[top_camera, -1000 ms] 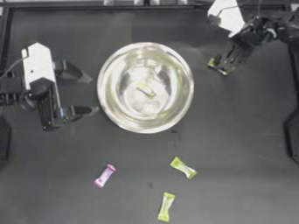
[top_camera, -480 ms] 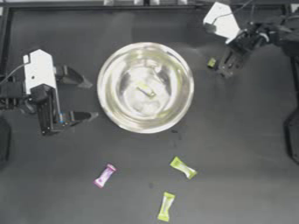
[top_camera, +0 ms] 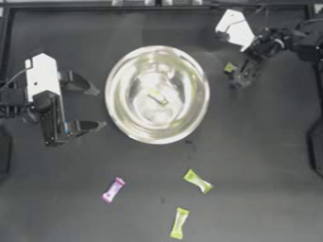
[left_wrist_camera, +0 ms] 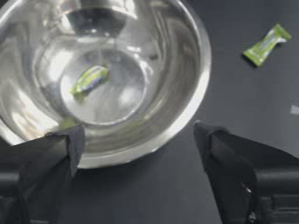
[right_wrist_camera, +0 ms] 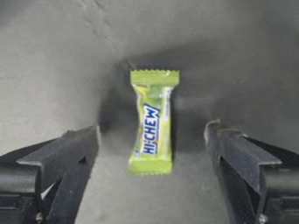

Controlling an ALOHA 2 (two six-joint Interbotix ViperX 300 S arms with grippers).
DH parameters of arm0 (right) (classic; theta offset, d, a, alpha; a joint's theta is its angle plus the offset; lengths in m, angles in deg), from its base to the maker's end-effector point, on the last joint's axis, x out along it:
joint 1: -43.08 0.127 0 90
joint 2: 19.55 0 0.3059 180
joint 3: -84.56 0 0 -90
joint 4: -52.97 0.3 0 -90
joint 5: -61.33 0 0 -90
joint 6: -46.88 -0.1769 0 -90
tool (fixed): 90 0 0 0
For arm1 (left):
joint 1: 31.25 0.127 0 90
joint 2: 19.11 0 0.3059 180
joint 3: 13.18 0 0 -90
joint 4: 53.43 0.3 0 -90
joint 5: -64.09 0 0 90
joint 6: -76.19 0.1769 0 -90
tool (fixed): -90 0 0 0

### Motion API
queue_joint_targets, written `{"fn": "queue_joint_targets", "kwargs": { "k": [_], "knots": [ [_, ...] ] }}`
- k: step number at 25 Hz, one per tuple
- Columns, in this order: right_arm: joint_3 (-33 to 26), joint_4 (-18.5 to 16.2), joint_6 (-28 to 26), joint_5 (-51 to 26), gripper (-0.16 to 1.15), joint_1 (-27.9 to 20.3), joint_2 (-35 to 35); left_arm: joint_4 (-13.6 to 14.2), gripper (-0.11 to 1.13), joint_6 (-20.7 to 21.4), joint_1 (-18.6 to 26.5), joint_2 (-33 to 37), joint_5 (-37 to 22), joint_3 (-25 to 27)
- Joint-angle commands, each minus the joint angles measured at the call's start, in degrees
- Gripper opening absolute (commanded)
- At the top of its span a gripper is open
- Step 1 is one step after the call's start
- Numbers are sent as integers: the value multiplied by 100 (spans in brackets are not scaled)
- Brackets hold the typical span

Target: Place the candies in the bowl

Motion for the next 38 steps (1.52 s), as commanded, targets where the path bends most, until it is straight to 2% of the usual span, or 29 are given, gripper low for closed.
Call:
{"fn": "queue_joint_targets", "kwargs": {
  "k": [1,8,10,16,18,28,34,38],
  "knots": [
    [-114,9,18,79,100,-18,18,-9,102,-9,0,97,18,-62],
    [-132,-9,9,123,99,-18,-26,-9,102,-18,0,97,18,-53],
    [-123,0,0,123,95,-18,-26,-9,102,-18,-9,97,18,-53],
    [-97,18,0,105,52,-18,-62,-9,102,-18,-9,105,-9,-53],
    [-88,18,0,105,46,-18,-79,-9,102,-18,0,97,-18,-53],
    [-237,18,-18,-237,46,9,141,-18,102,-18,-9,97,-70,-53],
    [-466,18,-35,-589,46,114,844,-9,102,-9,0,97,-88,-44],
    [-659,62,-62,-747,46,378,1345,-18,102,-18,-9,97,-88,-26]
  ]
}}
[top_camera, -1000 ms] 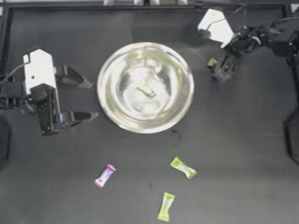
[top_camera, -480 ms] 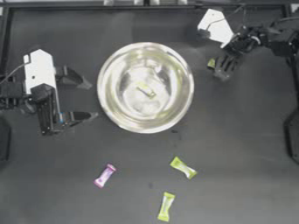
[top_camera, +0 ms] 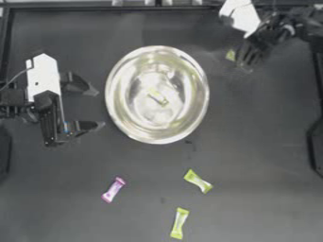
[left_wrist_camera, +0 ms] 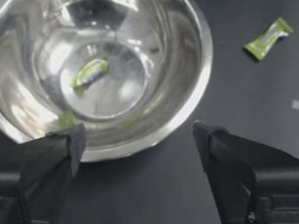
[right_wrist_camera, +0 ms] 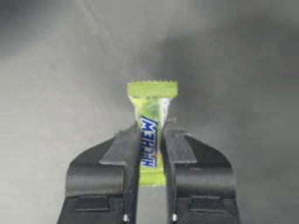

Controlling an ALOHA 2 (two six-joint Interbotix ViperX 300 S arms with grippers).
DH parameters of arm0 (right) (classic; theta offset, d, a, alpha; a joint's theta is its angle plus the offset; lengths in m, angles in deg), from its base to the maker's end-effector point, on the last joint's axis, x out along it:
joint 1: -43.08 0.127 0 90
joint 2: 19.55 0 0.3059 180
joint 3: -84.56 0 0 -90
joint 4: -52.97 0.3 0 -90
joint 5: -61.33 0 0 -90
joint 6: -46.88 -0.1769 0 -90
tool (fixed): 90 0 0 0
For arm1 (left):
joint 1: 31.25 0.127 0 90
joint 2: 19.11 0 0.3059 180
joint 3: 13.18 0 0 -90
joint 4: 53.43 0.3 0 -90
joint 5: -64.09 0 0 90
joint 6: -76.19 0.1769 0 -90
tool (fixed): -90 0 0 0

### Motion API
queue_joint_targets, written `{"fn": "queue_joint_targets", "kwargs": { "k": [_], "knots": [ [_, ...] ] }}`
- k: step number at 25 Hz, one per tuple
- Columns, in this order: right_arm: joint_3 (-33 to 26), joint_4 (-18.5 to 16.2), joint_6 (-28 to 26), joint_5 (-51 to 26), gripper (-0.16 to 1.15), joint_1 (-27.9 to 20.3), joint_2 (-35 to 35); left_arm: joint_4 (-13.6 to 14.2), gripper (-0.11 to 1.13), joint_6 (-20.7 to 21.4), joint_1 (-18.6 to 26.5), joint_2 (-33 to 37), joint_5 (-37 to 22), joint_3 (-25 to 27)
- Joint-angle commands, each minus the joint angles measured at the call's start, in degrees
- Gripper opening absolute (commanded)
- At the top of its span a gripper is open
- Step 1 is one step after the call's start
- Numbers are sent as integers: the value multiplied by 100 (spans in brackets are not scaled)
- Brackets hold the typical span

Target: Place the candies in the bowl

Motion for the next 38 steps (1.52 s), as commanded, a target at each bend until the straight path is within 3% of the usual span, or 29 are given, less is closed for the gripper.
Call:
{"fn": "queue_joint_targets", "kwargs": {
  "k": [1,9,16,24,26,31,34,38],
  "knots": [
    [-308,105,-18,-88,46,272,545,-9,102,-9,0,97,18,-35],
    [-800,721,-9,158,46,1178,554,-9,102,0,0,88,35,-35],
    [-940,940,0,1011,46,1714,220,-9,102,0,-9,88,70,0],
    [-1248,949,9,1230,47,1925,-510,-9,102,0,0,70,88,18],
    [-1310,932,44,1248,53,1925,-650,-9,102,9,-9,70,88,18],
    [-1389,879,62,1257,106,1934,-765,-9,102,18,-26,70,88,79],
    [-1380,879,62,1239,101,1942,-694,-18,102,-44,-105,79,53,53],
    [-1318,879,53,1222,97,1978,-475,-387,102,-246,-176,149,-176,-62]
  ]
}}
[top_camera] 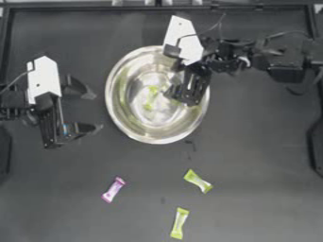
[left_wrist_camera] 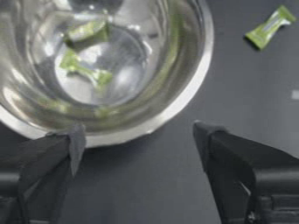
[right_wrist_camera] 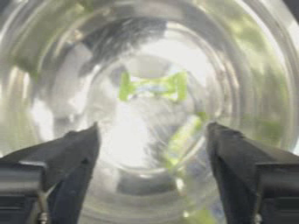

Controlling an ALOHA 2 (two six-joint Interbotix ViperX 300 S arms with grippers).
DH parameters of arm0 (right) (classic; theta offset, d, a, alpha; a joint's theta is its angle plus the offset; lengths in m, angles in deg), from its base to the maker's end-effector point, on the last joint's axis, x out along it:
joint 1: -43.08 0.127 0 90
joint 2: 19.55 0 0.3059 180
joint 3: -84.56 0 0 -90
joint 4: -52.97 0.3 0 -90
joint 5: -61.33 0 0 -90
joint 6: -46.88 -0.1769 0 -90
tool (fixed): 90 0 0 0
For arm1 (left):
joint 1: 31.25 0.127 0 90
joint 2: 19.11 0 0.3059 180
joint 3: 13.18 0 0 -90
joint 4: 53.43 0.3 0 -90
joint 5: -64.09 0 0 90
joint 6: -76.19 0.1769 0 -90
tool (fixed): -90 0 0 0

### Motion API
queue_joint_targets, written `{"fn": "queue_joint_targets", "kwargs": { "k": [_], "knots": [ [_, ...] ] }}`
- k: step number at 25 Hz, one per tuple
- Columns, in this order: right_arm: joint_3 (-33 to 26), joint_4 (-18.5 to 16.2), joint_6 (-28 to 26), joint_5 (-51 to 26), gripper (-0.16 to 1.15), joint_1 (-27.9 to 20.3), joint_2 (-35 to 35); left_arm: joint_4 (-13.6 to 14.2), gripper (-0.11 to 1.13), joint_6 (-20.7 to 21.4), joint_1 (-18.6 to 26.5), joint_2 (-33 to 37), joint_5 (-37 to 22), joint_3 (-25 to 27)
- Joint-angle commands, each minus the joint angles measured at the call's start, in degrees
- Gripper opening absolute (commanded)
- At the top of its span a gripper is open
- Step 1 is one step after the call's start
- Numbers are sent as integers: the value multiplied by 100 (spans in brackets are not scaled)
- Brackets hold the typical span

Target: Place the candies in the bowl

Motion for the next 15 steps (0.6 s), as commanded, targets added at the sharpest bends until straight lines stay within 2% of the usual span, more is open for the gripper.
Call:
{"fn": "queue_joint_targets", "kwargs": {
  "k": [1,4,7,10,13,15],
  "knots": [
    [-53,-9,-9,0,98,62,431,-299,102,-202,-53,167,-290,-202],
    [35,-9,-35,-35,98,132,694,-624,102,-519,-62,202,-756,-290],
    [132,26,-88,-132,98,202,984,-729,101,-949,-220,202,-1090,-378],
    [237,-9,-211,-255,98,281,1248,-703,101,-1521,-369,158,-1371,-483],
    [299,-35,-378,-431,98,360,1459,-519,101,-2021,-545,123,-1529,-563],
    [387,-202,-439,-554,98,457,1635,-396,101,-2320,-738,114,-1529,-624]
  ]
}}
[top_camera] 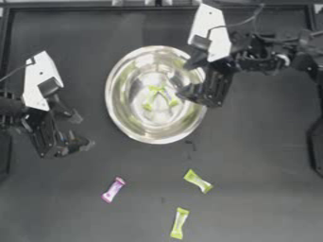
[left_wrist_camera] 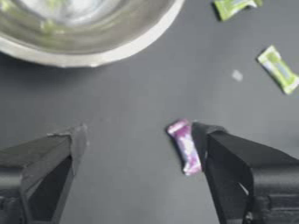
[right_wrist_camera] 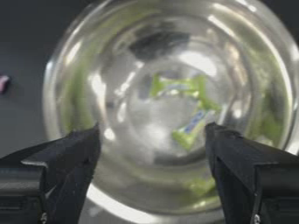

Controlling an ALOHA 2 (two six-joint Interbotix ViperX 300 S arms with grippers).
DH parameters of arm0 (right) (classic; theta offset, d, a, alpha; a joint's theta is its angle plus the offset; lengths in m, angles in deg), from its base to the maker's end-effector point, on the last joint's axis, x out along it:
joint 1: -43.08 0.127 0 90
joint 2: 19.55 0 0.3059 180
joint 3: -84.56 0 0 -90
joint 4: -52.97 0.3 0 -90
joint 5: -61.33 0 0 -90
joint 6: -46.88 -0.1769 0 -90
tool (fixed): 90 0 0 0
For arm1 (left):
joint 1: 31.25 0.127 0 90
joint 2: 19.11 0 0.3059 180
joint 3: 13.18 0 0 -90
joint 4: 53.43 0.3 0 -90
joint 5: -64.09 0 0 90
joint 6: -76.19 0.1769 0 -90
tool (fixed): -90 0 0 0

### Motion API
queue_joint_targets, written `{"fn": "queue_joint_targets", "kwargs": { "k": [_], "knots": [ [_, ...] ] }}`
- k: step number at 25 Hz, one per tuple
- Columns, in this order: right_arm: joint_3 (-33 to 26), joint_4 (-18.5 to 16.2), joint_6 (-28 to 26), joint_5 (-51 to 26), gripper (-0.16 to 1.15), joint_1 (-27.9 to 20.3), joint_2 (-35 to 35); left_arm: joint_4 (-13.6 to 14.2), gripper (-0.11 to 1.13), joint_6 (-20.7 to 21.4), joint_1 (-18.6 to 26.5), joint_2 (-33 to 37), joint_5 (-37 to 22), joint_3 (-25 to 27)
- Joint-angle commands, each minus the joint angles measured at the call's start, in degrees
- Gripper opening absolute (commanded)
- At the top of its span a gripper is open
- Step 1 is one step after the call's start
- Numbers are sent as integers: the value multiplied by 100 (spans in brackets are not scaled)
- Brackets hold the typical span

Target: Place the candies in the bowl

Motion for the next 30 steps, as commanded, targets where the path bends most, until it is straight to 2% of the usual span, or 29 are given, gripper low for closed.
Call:
{"fn": "queue_joint_targets", "kwargs": {
  "k": [1,5,10,14,18,22,30],
  "knots": [
    [88,-246,-114,-149,98,158,457,246,101,-492,-308,-18,-26,-237],
    [352,-536,-571,-176,98,308,835,721,101,-1380,-694,-299,-334,-369],
    [642,-1046,-1239,-431,98,747,1283,1468,101,-2399,-1239,-773,-905,-712],
    [729,-1521,-1802,-694,98,1055,1538,1793,101,-2979,-1556,-1195,-1187,-940],
    [861,-1960,-2399,-844,98,1397,1837,1828,101,-3305,-1749,-1617,-1213,-1063],
    [1116,-2294,-2997,-870,98,1705,1995,1828,101,-3437,-1881,-1960,-1125,-1151],
    [1204,-2610,-3621,-1230,98,2145,2215,1854,102,-3841,-2083,-2531,-853,-1318]
  ]
}}
